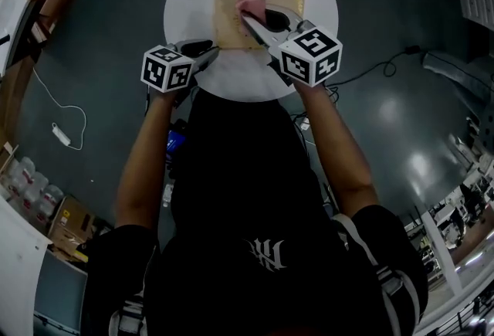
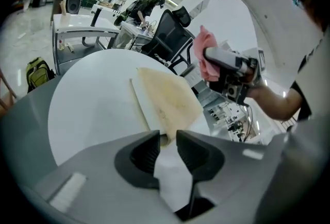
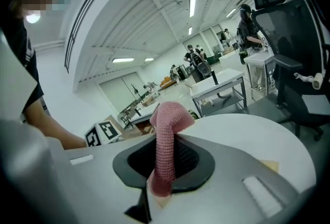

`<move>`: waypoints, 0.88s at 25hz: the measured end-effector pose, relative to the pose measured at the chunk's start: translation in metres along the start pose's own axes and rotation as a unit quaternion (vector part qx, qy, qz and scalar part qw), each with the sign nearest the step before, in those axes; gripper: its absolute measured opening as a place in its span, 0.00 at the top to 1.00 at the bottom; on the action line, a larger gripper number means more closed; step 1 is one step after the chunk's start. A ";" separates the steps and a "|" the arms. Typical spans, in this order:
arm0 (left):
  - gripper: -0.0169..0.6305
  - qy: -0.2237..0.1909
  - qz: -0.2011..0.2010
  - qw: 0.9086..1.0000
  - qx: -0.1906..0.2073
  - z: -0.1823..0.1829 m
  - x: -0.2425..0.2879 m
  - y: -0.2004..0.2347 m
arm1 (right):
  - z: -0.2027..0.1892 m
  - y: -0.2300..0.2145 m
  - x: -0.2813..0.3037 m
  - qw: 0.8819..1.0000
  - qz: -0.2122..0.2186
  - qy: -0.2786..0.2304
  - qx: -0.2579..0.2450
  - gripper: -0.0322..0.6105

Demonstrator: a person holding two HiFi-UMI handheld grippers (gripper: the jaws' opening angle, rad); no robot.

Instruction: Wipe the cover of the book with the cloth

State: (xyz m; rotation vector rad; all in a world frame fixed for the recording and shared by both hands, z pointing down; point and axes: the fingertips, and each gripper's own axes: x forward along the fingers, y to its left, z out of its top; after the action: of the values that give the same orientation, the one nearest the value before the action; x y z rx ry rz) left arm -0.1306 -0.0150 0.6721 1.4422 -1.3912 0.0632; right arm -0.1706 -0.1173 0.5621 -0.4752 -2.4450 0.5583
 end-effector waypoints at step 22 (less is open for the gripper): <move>0.88 0.011 -0.015 1.000 -0.011 -0.006 0.011 0.003 | -0.042 -0.031 0.111 0.981 -0.108 0.141 -0.076 0.89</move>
State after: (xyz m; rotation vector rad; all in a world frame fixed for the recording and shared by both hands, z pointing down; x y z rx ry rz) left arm -0.1256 -0.0175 0.6837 1.4401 -1.3471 0.0448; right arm -0.2371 -0.0818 0.6589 -0.3198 -2.2360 0.1994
